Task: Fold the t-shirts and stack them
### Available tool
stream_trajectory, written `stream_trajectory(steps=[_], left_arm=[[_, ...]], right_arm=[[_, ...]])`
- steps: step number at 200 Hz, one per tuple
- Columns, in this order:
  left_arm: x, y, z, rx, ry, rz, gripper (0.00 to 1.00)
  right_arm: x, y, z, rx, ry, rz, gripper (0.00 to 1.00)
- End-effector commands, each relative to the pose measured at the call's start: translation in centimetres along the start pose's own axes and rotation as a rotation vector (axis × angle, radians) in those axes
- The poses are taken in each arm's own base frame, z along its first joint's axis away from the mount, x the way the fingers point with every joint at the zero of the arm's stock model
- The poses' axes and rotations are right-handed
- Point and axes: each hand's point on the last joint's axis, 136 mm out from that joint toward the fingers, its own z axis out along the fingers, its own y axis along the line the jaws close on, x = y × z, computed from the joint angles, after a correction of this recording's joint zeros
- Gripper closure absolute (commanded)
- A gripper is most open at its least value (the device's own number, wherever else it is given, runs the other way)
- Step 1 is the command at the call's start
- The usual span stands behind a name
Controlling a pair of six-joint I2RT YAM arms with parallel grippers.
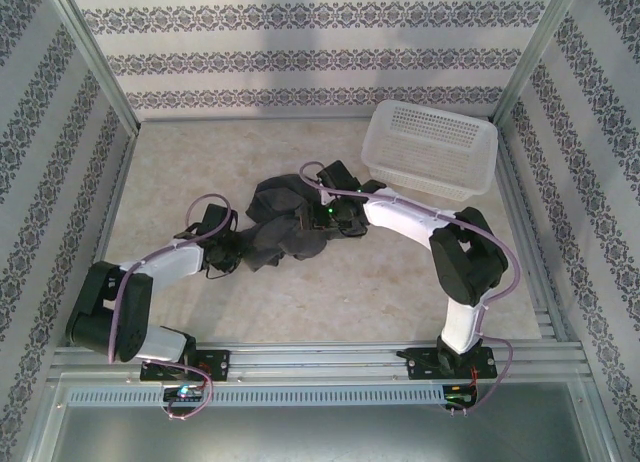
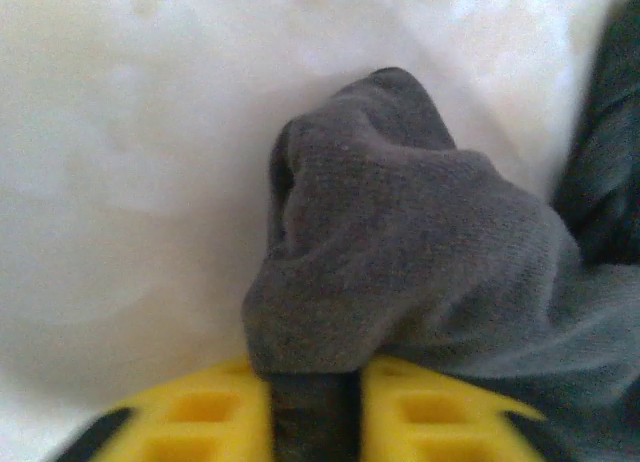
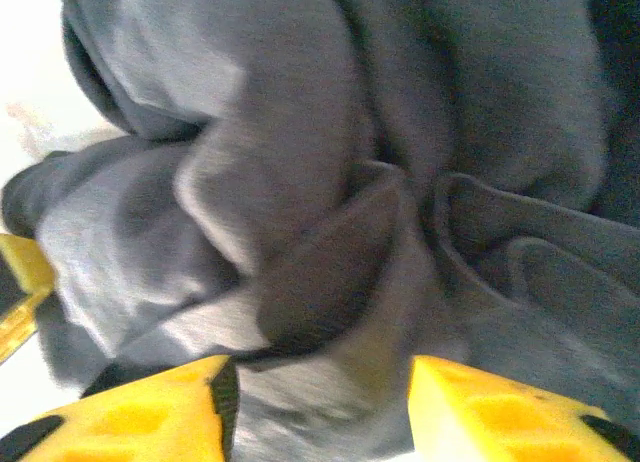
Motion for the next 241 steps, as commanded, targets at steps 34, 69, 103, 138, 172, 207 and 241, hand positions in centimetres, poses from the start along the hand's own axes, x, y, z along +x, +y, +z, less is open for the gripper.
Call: stream_trajectory(steps=[34,69,103,138,172,207,241], left_arm=[[-3.4,-4.3,-4.5,0.096,-0.164,0.066,1.0],[-6.2,-8.1,-10.5,0.175,-0.302,0.156,1.0],[-7.7,-9.5,-12.9,0.225,-0.369,0.163,1.0],[-8.0,-10.9,-14.0,0.298,-0.364,0.156,1.0],[-8.9,-14.4,-18.4,0.382,-0.412,0.228,1.0],[-9.1,-18.0,-22.8,0.497,-0.427,0.285,1.0],[-8.4,-24.3,-29.0,0.715,-0.445,0.408,1.0]], right_arm=[[-1.0,0.5,-1.3,-0.028,-0.008,0.069,1.0],[-5.8,-1.6,-6.0,0.009,-0.166,0.118,1.0],[-10.5,-4.6,-5.1,0.083,-0.156,0.167,0.6],[-14.9,-9.3,-3.0,0.274,-0.216,0.216,0.7],[-18.0,-15.9,-4.7,0.402,-0.298,0.331,0.75],[-20.0,-19.8,-7.2,0.453,-0.304,0.356,0.76],[-22.0,-16.2,-9.6,0.351,-0.362,0.268,0.73]])
